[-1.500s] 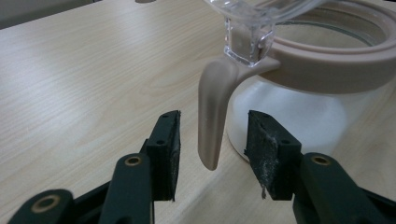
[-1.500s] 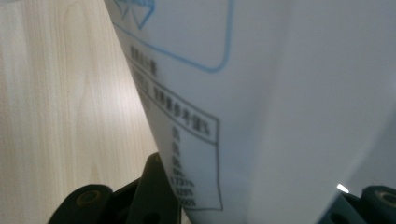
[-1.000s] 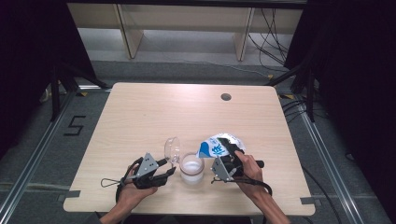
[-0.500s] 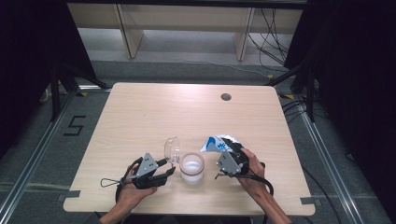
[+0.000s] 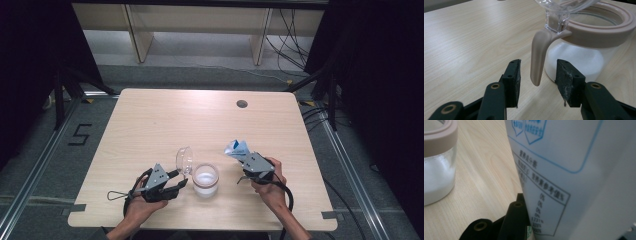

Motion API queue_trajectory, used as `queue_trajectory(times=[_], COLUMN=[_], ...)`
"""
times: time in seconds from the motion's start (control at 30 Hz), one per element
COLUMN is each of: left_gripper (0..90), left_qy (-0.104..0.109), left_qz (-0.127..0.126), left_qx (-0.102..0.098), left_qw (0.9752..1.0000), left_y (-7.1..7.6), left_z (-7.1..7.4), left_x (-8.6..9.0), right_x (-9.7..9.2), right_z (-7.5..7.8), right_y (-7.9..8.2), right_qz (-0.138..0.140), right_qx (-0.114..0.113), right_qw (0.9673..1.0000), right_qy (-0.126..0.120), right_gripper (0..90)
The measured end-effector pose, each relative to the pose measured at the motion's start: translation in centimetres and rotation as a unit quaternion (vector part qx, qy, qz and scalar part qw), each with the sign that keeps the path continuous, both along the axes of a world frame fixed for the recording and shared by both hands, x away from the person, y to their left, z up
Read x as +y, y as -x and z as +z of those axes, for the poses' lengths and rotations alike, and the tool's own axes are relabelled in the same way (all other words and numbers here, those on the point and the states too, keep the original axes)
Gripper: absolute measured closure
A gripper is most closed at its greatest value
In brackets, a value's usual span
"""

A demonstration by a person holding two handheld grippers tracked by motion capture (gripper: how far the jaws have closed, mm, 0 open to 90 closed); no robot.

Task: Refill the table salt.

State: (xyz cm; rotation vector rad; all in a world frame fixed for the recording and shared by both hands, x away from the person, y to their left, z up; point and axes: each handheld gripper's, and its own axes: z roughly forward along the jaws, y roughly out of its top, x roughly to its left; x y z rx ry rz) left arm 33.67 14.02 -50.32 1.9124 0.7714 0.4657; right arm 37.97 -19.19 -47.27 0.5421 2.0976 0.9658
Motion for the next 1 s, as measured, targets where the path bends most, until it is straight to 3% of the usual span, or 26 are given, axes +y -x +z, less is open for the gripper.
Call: queue_trajectory(times=[0.03, 0.07, 0.27, 0.33, 0.4, 0.43, 0.57, 0.67, 0.8, 1.0], left_gripper=[54.8, 54.8, 54.5, 54.5, 54.3, 54.0, 53.4, 52.2, 51.5, 50.7], left_qy=[0.000, 0.001, 0.007, 0.006, 0.001, 0.002, 0.005, 0.008, 0.009, 0.009], left_qz=[0.000, 0.002, 0.002, 0.001, -0.001, -0.001, 0.000, 0.004, 0.005, 0.006], left_qx=[0.000, -0.002, 0.002, 0.003, -0.003, -0.002, 0.001, 0.005, 0.004, 0.003], left_qw=[1.0000, 1.0000, 1.0000, 1.0000, 1.0000, 1.0000, 1.0000, 0.9999, 0.9999, 0.9999], left_y=[0.0, 0.0, 0.0, 0.0, 0.0, 0.0, 0.0, 0.1, 0.1, 0.1], left_z=[0.0, 0.0, -0.1, 0.0, 0.0, 0.0, 0.0, 0.0, 0.0, 0.0], left_x=[0.0, 0.0, 0.0, 0.0, 0.0, 0.0, 0.0, 0.1, 0.1, 0.1], right_x=[0.0, -0.3, -0.8, -1.3, -1.5, -1.9, -2.4, -3.2, -3.5, -4.0], right_z=[0.0, -0.1, -0.3, -0.5, -0.5, -0.7, -0.9, -1.3, -1.5, -1.6], right_y=[0.0, -0.2, -0.6, -0.9, -1.0, -1.2, -1.5, -2.0, -2.2, -2.4], right_qz=[0.000, -0.003, -0.007, -0.014, -0.016, -0.022, -0.033, -0.046, -0.054, -0.061], right_qx=[0.000, 0.012, 0.019, 0.035, 0.040, 0.054, 0.069, 0.089, 0.085, 0.097], right_qw=[1.0000, 0.9998, 0.9993, 0.9978, 0.9972, 0.9956, 0.9931, 0.9882, 0.9869, 0.9841], right_qy=[0.000, -0.016, -0.031, -0.055, -0.061, -0.073, -0.089, -0.115, -0.126, -0.136], right_gripper=[78.8, 78.9, 79.0, 79.0, 79.0, 79.0, 79.2, 79.3, 79.6, 79.8])
